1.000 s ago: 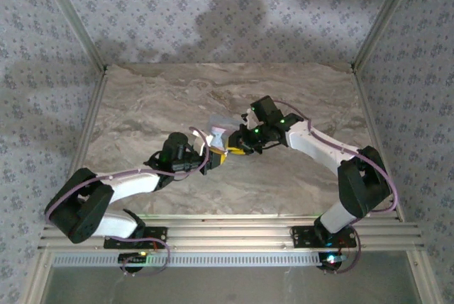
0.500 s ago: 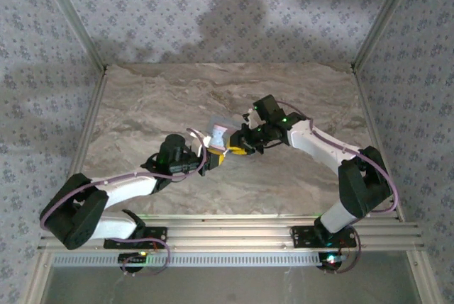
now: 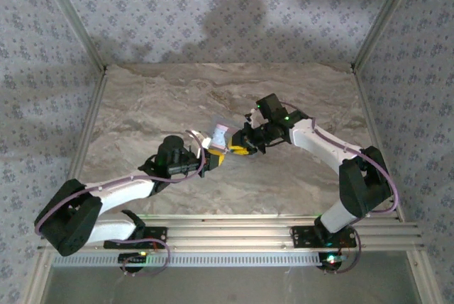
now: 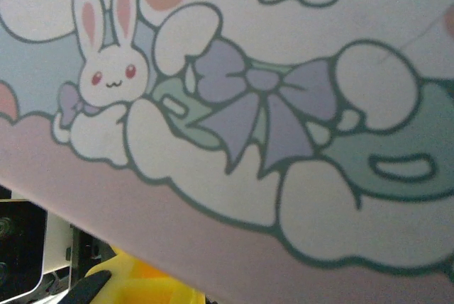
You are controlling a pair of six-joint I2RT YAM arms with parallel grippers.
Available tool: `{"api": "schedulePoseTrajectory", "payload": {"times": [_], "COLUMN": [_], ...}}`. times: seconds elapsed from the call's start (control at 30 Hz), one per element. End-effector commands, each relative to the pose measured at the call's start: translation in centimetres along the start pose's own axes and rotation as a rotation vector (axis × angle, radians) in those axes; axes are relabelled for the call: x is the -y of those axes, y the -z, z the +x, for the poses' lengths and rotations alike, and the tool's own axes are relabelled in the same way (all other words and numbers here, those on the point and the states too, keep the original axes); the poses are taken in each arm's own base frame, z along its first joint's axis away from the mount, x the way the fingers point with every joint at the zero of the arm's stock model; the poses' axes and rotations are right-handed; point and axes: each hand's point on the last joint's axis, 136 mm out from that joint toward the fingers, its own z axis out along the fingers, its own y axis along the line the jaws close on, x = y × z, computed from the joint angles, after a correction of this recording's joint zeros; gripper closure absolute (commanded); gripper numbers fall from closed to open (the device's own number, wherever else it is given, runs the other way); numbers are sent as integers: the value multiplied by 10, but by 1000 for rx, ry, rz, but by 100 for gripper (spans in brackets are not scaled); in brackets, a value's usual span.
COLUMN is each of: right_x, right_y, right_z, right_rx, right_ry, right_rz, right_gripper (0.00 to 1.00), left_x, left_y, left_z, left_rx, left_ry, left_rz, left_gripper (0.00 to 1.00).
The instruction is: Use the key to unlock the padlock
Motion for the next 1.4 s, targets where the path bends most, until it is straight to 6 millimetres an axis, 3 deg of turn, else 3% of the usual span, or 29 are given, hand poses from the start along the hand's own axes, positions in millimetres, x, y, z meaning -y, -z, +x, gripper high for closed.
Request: {"api": "schedulePoseTrajectory", "payload": {"times": [0.0,1.37], "right_x": [-24,-11], "right_y": [10,4], "right_z": [-4,-6], "right_rx": [-2,-15], "right_ry": [32,-25], "right_rz": [-57,-15], "right_gripper": [100,100], "left_x": [1,7], "left_y": [-5,-6], "left_z": [-3,-2], "left_rx": [0,26], "left_ry": [-18,-24], "left_rz": [8,3], "left_gripper": [100,100]}}
